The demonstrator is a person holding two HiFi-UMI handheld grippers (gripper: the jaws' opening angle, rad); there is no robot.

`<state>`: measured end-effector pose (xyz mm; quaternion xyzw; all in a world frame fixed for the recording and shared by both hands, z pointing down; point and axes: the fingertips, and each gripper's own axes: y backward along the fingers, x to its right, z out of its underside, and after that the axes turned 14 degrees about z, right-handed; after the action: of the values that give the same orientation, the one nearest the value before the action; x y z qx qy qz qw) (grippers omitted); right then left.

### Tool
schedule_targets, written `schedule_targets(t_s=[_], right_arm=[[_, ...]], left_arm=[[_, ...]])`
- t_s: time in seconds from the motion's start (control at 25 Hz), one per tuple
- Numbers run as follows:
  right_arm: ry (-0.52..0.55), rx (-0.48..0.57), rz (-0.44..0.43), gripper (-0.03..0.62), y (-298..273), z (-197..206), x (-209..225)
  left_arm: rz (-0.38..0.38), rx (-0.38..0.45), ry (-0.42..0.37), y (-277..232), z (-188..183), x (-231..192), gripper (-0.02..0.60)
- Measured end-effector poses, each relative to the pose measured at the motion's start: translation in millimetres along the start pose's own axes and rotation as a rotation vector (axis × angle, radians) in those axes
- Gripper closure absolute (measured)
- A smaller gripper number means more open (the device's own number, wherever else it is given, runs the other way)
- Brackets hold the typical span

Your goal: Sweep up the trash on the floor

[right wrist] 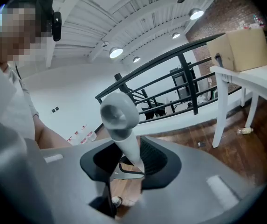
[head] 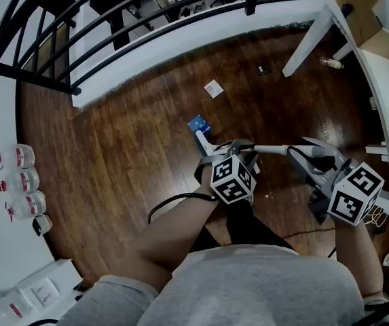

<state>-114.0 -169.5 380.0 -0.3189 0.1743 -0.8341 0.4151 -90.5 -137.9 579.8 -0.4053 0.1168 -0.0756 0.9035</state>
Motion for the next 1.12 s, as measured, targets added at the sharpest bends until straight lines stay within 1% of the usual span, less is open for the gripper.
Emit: schedule_targets(t_s=[0.16, 0.32, 0.56, 0.68, 0.8, 0.92, 1.0, 1.12], right_arm=[[-0.015, 0.025, 0.041, 0.474, 14.5, -12.6, 33.1], [-0.017, 0.040, 0.073, 0.474, 24.4, -22.5, 57.6], [-0.036, 0.060, 0.116, 0.474, 37.2, -34.8, 85.9], [-0.021, 0.064, 0.133, 0.477, 41.8, -36.4, 95.2], [-0.020, 0.072, 0.120, 0.474, 44.1, -35.9, 93.6], [0.002, 0.080, 0.089, 0.473, 43.2, -37.9, 79.7], [0.047, 0.078, 0.056, 0.470, 40.3, -42.4, 61.6], [0.121, 0.076, 0.002, 0.467, 35.9, -50.5, 22.6]], left_arm=[[0.018, 0.015, -0.037, -22.5, -33.1, -7.8, 0.508], [0.032, 0.025, -0.060, -39.5, -58.3, -15.1, 0.508], [0.048, 0.045, -0.081, -58.2, -87.9, -21.6, 0.508], [0.063, 0.047, -0.097, -65.7, -97.1, -22.7, 0.508], [0.069, 0.039, -0.108, -65.0, -97.5, -20.8, 0.508], [0.059, 0.026, -0.115, -54.2, -92.3, -18.6, 0.508], [0.039, 0.016, -0.112, -40.3, -87.9, -18.9, 0.508], [-0.004, 0.008, -0.093, -10.0, -78.3, -18.8, 0.508]])
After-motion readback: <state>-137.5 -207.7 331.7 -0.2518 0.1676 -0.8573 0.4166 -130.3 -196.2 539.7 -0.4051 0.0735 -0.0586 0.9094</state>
